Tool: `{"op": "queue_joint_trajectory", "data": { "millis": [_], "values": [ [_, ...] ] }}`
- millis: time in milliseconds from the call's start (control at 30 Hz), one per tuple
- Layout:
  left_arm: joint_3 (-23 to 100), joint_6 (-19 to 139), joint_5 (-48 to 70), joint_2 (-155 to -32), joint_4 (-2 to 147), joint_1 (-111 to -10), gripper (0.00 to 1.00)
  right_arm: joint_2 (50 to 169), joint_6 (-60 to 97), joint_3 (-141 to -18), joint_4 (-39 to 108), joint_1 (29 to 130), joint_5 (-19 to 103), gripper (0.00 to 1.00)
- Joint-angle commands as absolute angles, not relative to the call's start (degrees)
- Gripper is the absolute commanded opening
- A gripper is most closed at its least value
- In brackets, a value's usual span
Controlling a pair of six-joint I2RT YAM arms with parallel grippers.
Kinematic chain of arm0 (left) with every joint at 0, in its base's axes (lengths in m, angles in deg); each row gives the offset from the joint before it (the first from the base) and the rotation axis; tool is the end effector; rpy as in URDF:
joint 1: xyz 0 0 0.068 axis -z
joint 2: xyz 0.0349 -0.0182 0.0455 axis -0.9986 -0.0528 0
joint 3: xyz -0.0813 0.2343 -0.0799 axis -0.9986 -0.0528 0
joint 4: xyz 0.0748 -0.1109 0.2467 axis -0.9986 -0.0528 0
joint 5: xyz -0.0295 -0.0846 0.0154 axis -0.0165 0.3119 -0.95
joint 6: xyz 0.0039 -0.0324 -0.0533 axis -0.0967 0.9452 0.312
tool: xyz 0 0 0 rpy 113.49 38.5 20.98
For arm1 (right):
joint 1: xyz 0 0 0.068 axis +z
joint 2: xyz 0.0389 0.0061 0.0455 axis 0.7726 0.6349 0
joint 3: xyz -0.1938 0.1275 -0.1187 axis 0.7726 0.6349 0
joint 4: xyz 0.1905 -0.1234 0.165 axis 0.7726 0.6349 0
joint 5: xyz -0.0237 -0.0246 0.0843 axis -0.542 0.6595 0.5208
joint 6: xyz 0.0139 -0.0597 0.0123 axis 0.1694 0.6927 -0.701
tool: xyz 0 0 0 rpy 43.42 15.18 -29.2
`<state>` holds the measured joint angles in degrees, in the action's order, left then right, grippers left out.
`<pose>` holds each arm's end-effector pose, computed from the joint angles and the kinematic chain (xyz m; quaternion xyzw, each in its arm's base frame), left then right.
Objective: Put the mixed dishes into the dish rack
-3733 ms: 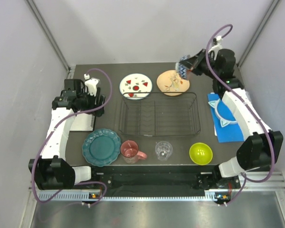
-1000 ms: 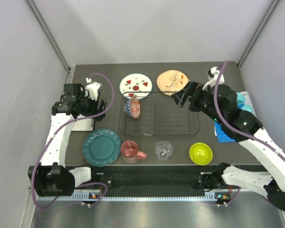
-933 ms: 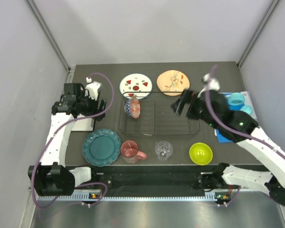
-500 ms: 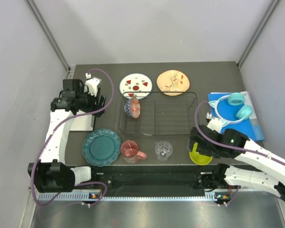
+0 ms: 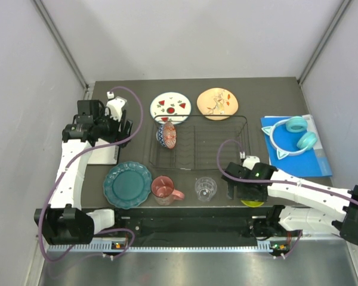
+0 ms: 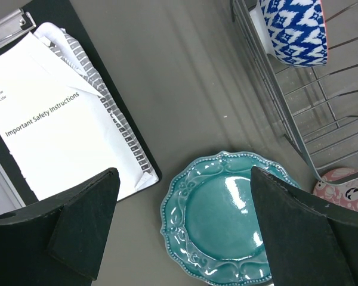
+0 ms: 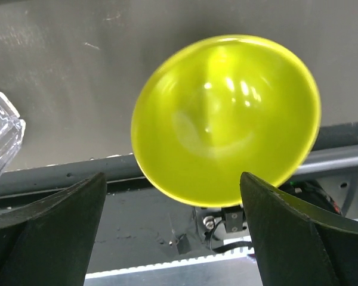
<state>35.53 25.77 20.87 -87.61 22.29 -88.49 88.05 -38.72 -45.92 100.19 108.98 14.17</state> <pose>0.2755 -0.0076 0.3208 0.2229 0.8962 -0.0710 0.3769 0.1075 0.1428 0.1903 0.0587 0.9807 -0.0386 0.1827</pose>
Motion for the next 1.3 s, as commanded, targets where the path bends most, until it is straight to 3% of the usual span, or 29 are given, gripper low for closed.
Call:
{"op": "queue_joint_trajectory", "data": {
  "millis": [0, 433, 633, 1067, 1133, 1200, 1267],
  "values": [
    [36.6, 25.2, 21.9, -85.9, 22.9, -88.7, 0.95, 90.5, -33.4, -44.8, 94.3, 109.4, 13.9, 0.89],
    [35.7, 25.8, 21.2, -84.9, 23.1, -88.6, 0.98, 99.0, -29.6, -45.4, 89.0, 109.4, 14.3, 0.8],
    [35.5, 25.7, 20.3, -84.0, 22.9, -88.7, 0.98, 100.2, -28.6, -44.7, 87.9, 109.4, 14.9, 0.46],
    [37.6, 25.9, 19.0, -83.2, 22.0, -88.6, 0.98, 106.3, -26.5, -45.5, 86.8, 109.5, 13.8, 0.34],
    [37.5, 25.9, 18.9, -83.2, 22.0, -88.6, 0.98, 106.9, -26.2, -45.4, 86.4, 109.5, 13.8, 0.21],
    [37.2, 25.9, 18.7, -83.1, 22.1, -88.7, 0.98, 106.5, -26.0, -45.4, 86.6, 109.5, 13.8, 0.0],
    [36.9, 25.9, 18.6, -83.2, 22.3, -88.7, 0.98, 106.2, -26.0, -45.7, 86.8, 109.5, 13.3, 0.0]
  ]
}}
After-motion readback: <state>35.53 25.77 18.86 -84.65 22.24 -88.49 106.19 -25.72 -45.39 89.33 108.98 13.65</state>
